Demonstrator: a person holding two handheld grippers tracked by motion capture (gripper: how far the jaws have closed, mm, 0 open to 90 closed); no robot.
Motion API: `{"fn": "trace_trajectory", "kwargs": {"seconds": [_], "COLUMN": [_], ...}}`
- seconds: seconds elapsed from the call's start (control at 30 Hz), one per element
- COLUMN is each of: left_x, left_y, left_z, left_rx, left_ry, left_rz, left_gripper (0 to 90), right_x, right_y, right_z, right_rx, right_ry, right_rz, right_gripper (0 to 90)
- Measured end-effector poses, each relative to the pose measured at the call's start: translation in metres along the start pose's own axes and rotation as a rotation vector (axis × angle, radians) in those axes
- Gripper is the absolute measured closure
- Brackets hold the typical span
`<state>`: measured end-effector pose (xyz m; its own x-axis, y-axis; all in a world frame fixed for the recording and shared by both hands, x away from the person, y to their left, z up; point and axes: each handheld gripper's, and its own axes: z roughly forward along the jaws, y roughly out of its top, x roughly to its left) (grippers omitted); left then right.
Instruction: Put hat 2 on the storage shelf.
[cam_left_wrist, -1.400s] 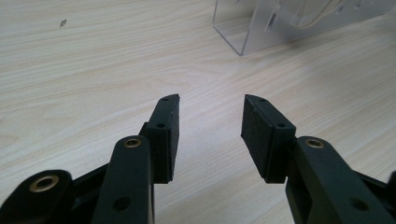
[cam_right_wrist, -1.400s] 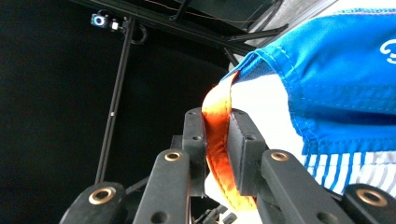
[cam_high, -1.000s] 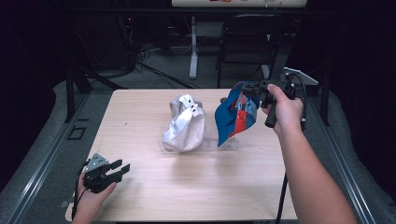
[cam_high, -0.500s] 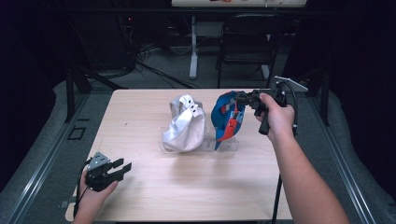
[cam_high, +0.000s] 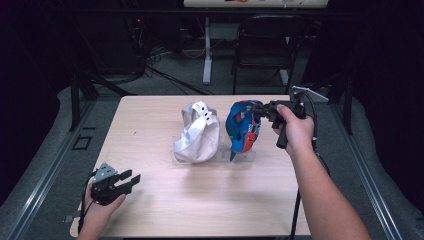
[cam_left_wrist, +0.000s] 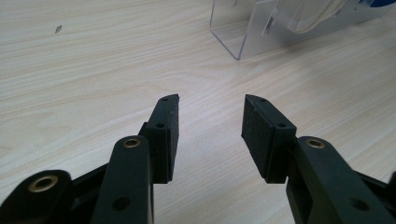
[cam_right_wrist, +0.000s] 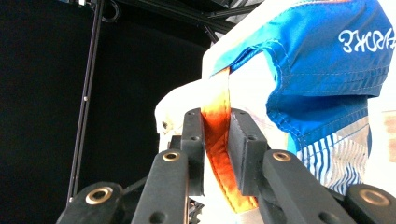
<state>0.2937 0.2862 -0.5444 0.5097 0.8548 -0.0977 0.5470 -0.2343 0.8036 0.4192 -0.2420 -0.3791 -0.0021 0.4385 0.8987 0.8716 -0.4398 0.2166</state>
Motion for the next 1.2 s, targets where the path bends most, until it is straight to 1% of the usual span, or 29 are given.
{"fn": "trace_trajectory", "kwargs": {"seconds": [0.03,0.23,0.27,0.3,0.37,0.4,0.43,0.5,0.53,0.57,0.63,0.67,0.7,0.73,0.77,0.8,0.83,0.87,0.9,0.93,0.97,1.0,1.07,1.1,1.2], "left_x": [0.0,-0.001,-0.001,-0.001,-0.001,-0.001,-0.001,0.0,0.0,0.0,-0.001,-0.001,-0.001,-0.001,-0.001,-0.001,-0.001,-0.001,-0.001,-0.001,-0.001,-0.001,-0.001,-0.001,0.0], "left_y": [0.0,0.001,0.001,0.0,0.0,0.0,0.001,0.001,0.0,0.0,0.001,0.001,0.001,0.001,0.001,0.001,0.001,0.001,0.001,0.001,0.001,0.001,0.001,0.001,0.0], "left_z": [0.0,0.001,0.001,0.002,0.002,0.001,0.001,0.001,0.002,0.002,0.002,0.002,0.003,0.002,0.003,0.003,0.004,0.004,0.004,0.004,0.005,0.005,0.005,0.004,0.005], "left_rx": [0.005,0.007,0.006,-0.007,-0.006,-0.006,0.004,0.008,-0.004,-0.003,-0.005,-0.005,-0.005,0.006,0.008,0.008,0.005,0.005,0.005,0.005,-0.002,-0.002,0.005,0.009,0.002], "left_ry": [0.002,0.0,0.0,0.002,0.001,0.002,-0.001,-0.001,0.0,0.0,0.001,0.001,0.001,-0.002,-0.001,-0.002,-0.004,-0.005,-0.005,-0.005,-0.002,0.0,0.0,0.003,0.007], "left_rz": [0.001,0.002,0.002,0.0,0.004,0.004,0.003,0.002,-0.001,0.001,-0.001,-0.001,0.001,0.001,0.005,0.005,0.003,0.003,0.004,0.004,0.004,0.003,0.005,0.007,0.009], "left_gripper": [56.5,56.5,56.5,56.4,56.4,56.4,56.3,56.3,56.3,56.3,56.3,56.3,56.3,56.2,56.2,56.2,56.1,56.1,55.7,55.4,54.8,54.8,53.2,52.4,50.5], "right_x": [0.0,0.0,-0.001,-0.001,-0.001,-0.001,-0.002,-0.003,-0.004,-0.005,-0.009,-0.009,-0.009,-0.01,-0.012,-0.012,-0.012,-0.012,-0.012,-0.012,-0.011,-0.011,-0.011,-0.011,-0.011], "right_y": [0.0,-0.002,-0.002,-0.003,-0.004,-0.005,-0.006,-0.007,-0.008,-0.008,-0.008,-0.008,-0.009,-0.009,-0.011,-0.011,-0.013,-0.013,-0.016,-0.016,-0.02,-0.02,-0.024,-0.026,-0.032], "right_z": [-0.001,-0.003,-0.003,-0.004,-0.005,-0.007,-0.009,-0.013,-0.015,-0.017,-0.022,-0.022,-0.023,-0.024,-0.025,-0.025,-0.025,-0.025,-0.025,-0.025,-0.024,-0.024,-0.024,-0.024,-0.024], "right_rx": [-0.001,0.004,0.003,0.0,-0.004,-0.001,-0.006,-0.016,-0.013,-0.016,-0.015,-0.015,-0.026,-0.025,-0.027,-0.027,-0.029,-0.029,-0.027,-0.027,-0.041,-0.041,-0.046,-0.042,-0.051], "right_ry": [-0.005,-0.019,-0.018,-0.02,-0.022,-0.019,-0.017,-0.018,-0.021,-0.02,-0.037,-0.037,-0.041,-0.05,-0.068,-0.068,-0.092,-0.092,-0.118,-0.118,-0.155,-0.155,-0.178,-0.187,-0.208], "right_rz": [-0.009,-0.022,-0.027,-0.036,-0.037,-0.049,-0.054,-0.061,-0.063,-0.064,-0.081,-0.081,-0.083,-0.091,-0.127,-0.127,-0.16,-0.16,-0.202,-0.202,-0.246,-0.246,-0.29,-0.303,-0.357], "right_gripper": [76.9,76.4,75.6,72.8,72.2,72.2,72.0,71.8,71.5,71.3,69.9,69.9,68.9,67.4,64.0,64.0,60.5,60.5,55.9,55.9,53.5,53.5,50.3,49.4,45.7]}}
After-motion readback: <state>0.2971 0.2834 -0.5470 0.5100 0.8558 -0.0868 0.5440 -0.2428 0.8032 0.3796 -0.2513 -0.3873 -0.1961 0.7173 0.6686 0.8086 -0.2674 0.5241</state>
